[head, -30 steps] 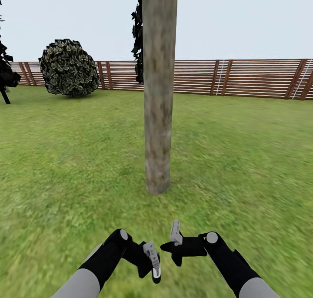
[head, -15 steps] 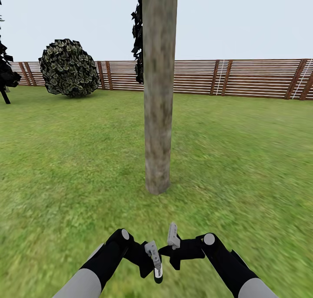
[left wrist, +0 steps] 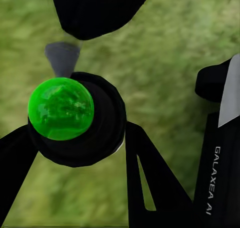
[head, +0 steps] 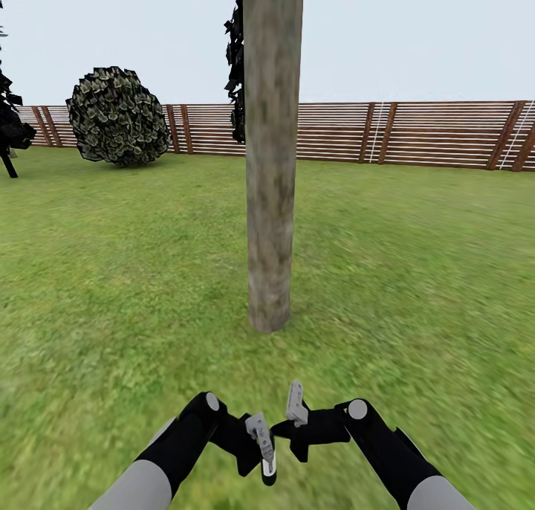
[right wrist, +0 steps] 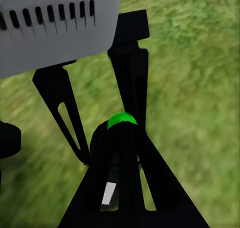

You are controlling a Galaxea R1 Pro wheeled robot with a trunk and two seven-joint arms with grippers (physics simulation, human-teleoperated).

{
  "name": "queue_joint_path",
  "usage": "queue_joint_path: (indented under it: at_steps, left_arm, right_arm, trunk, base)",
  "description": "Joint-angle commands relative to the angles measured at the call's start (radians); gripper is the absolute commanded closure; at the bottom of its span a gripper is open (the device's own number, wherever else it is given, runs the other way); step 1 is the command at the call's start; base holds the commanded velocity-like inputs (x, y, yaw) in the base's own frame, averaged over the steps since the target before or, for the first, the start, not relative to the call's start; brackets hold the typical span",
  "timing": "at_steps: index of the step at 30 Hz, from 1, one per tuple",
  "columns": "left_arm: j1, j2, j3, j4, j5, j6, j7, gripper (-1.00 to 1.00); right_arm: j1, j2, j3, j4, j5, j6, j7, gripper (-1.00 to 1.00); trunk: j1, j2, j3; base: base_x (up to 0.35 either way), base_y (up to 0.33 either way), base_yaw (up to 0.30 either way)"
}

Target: In the garden, pick up the pesticide atomizer on the floor and spray pesticide onto both trees until each tree trunk is fully covered.

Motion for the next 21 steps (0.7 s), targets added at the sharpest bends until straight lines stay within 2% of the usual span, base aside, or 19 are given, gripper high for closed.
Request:
queue_joint_path:
  at_steps: [1, 4, 6, 13, 16, 18, 21]
  left_arm:
    - [0.000, 0.002, 0.000, 0.000, 0.000, 0.000, 0.000, 1.00]
    - [0.002, 0.009, 0.001, 0.002, -0.006, -0.003, -0.001, 1.00]
    - [0.004, 0.023, 0.002, 0.002, -0.009, -0.018, -0.001, 1.00]
    - [0.011, 0.116, 0.007, 0.004, -0.010, -0.049, -0.002, 1.00]
    - [0.012, 0.145, 0.009, 0.005, -0.009, -0.047, 0.002, 1.00]
    - [0.012, 0.162, 0.021, 0.004, -0.004, -0.046, 0.019, 1.00]
    - [0.013, 0.174, 0.081, 0.004, -0.003, -0.045, 0.050, 1.00]
  right_arm:
    - [0.000, 0.000, 0.000, 0.000, 0.000, 0.000, 0.000, 1.00]
    - [0.000, 0.000, -0.001, 0.000, 0.000, 0.000, 0.000, 1.00]
    - [0.000, 0.000, -0.001, 0.000, 0.000, 0.000, 0.000, 1.00]
    - [0.000, 0.000, -0.002, 0.000, 0.000, 0.000, 0.000, 1.00]
    - [0.000, -0.001, -0.005, 0.001, 0.001, -0.001, 0.000, 1.00]
    - [0.000, -0.002, -0.007, 0.002, 0.001, -0.001, 0.000, 1.00]
    - [0.000, -0.004, -0.009, 0.028, 0.001, -0.002, -0.002, 1.00]
  trunk:
    - [0.000, 0.000, 0.000]
    - [0.000, 0.000, 0.000]
    - [0.000, 0.000, 0.000]
    - [0.000, 0.000, 0.000]
    - [0.000, 0.000, 0.000]
    - [0.000, 0.000, 0.000]
    - [0.000, 0.000, 0.000]
  base:
    - [0.000, 0.000, 0.000]
    - [0.000, 0.000, 0.000]
    - [0.000, 0.000, 0.000]
    - [0.000, 0.000, 0.000]
    - [0.000, 0.000, 0.000]
    - [0.000, 0.000, 0.000]
    - [0.000, 0.000, 0.000]
